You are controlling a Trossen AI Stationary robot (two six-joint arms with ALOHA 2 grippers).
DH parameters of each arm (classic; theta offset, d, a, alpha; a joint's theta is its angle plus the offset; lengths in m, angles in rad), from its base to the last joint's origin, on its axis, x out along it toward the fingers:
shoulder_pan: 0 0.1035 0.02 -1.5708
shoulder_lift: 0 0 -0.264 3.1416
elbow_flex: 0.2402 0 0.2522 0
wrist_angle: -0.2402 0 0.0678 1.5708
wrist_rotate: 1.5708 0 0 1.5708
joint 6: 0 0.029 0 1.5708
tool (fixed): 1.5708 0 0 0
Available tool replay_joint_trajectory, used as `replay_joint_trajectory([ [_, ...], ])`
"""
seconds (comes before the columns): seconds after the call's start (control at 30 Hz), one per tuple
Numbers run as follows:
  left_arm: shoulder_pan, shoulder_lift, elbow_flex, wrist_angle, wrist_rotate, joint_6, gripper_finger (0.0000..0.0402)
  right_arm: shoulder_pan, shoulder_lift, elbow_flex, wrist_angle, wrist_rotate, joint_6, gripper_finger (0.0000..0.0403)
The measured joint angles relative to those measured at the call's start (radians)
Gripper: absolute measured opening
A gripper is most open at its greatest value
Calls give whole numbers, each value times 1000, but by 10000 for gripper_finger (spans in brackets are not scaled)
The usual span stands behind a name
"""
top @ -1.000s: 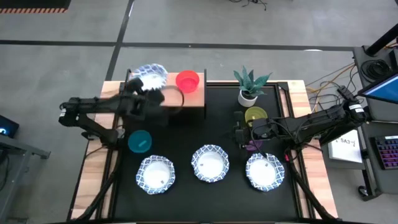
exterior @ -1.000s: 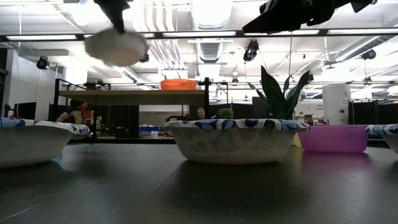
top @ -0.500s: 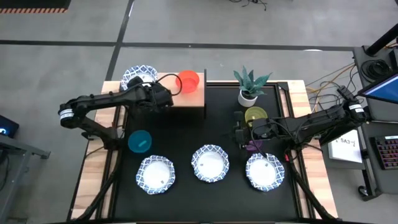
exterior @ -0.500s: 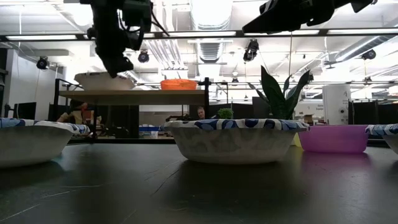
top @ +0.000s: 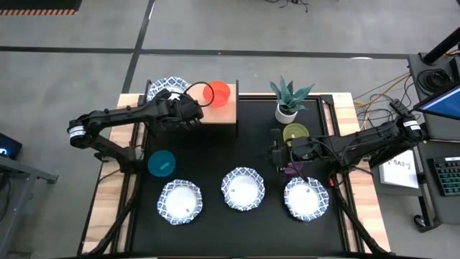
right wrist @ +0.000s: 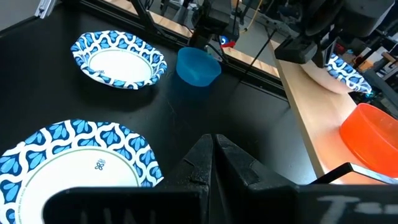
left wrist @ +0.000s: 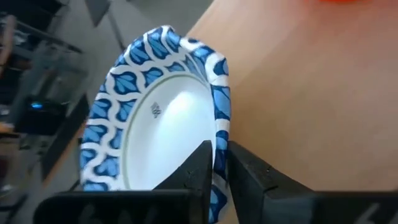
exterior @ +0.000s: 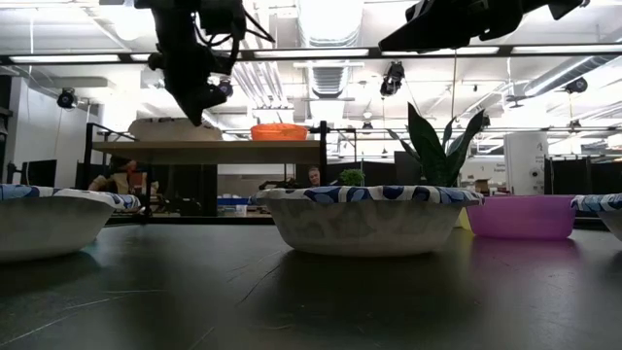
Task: Place and stack bowls onto a shelf
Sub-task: Put the white patterned bowl on the shelf, then stack the purple bowl on top of the orange bowl on the shelf
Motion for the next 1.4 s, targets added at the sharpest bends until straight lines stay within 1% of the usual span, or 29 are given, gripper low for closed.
replay_joint_trajectory([
  [0.13, 0, 1, 9, 3, 44, -15, 62, 0, 0, 0, 0, 0, 9, 9],
  [0.23, 0, 1, 10, 7, 79, -17, 90, 0, 0, 0, -1, 0, 8, 9],
  [0.43, 0, 1, 11, 11, 85, -19, 157, 0, 0, 0, -1, 0, 7, 9],
  [0.53, -9, 1, 19, 11, 85, -35, 184, 0, 0, 0, -1, 0, 8, 9],
  [0.67, -42, 1, 55, 6, 86, -33, 205, 0, 0, 0, -1, 0, 8, 9],
  [0.8, -103, -8, 104, 4, 85, -3, 210, 0, 0, 0, -1, 0, 13, 9],
  [0.9, -182, -30, 119, 25, 85, 1, 211, 0, 0, 0, -1, 0, 31, 9],
  [0.97, -254, -48, 114, 57, 84, -2, 211, 0, 0, 0, -1, 0, 46, 9],
  [1.1, -446, -90, 61, 162, 81, 6, 205, 0, 0, 0, -2, -1, 97, 9],
  [1.17, -560, -110, 14, 248, 82, 41, 201, 0, 0, 0, -2, 0, 141, 9],
  [1.27, -715, -130, -66, 420, 71, 104, 194, 0, 0, 0, -2, 0, 248, 9],
  [1.33, -796, -140, -125, 551, 48, 159, 190, 0, 0, 0, -3, 0, 334, 9],
  [1.4, -851, -145, -183, 694, 21, 228, 186, 0, 0, 0, -5, -1, 417, 9],
])
